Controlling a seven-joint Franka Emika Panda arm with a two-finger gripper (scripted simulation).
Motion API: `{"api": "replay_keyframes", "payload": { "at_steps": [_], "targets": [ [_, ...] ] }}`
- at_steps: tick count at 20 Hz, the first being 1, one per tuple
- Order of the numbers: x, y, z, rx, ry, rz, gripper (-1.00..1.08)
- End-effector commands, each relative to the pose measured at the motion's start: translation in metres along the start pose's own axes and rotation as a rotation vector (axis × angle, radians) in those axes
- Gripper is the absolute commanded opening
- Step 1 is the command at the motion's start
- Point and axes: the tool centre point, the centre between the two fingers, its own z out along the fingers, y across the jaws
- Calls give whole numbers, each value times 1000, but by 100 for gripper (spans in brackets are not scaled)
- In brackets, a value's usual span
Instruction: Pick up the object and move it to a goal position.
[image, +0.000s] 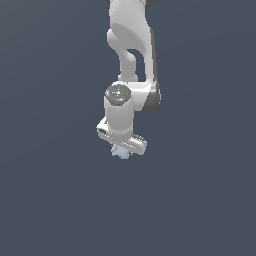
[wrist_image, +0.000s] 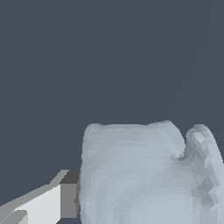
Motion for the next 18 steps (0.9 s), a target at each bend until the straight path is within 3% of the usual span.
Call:
{"api": "replay_keyframes", "payload": {
  "at_steps": [1, 11, 18],
  "targets": [
    [-12, -21, -21, 0, 1, 0, -100],
    [-55, -101, -98, -1, 1, 0, -100],
    [-69, -131, -126, -1, 1, 0, -100]
  ]
}}
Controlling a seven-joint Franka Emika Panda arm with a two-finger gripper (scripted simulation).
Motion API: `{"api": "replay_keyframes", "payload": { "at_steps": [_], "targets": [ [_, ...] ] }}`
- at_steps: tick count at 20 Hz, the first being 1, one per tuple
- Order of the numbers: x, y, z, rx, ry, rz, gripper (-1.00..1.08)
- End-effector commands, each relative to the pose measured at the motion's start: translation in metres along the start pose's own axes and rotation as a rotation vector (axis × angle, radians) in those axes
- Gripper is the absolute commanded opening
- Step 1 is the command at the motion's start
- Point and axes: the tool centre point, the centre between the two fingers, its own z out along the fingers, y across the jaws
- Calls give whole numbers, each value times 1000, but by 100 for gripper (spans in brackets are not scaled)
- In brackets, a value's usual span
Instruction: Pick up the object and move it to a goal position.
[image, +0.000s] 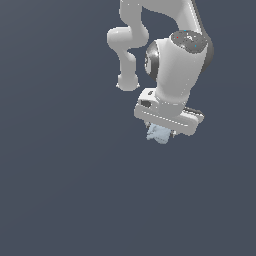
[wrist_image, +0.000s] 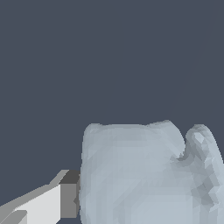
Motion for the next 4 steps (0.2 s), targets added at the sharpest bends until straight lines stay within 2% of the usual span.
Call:
{"api": "replay_keyframes", "payload": {
  "at_steps": [1, 4],
  "targets": [
    [-3, -6, -6, -1, -1, 2, -100],
    [-4, -9, -8, 0, -1, 2, -100]
  ]
}}
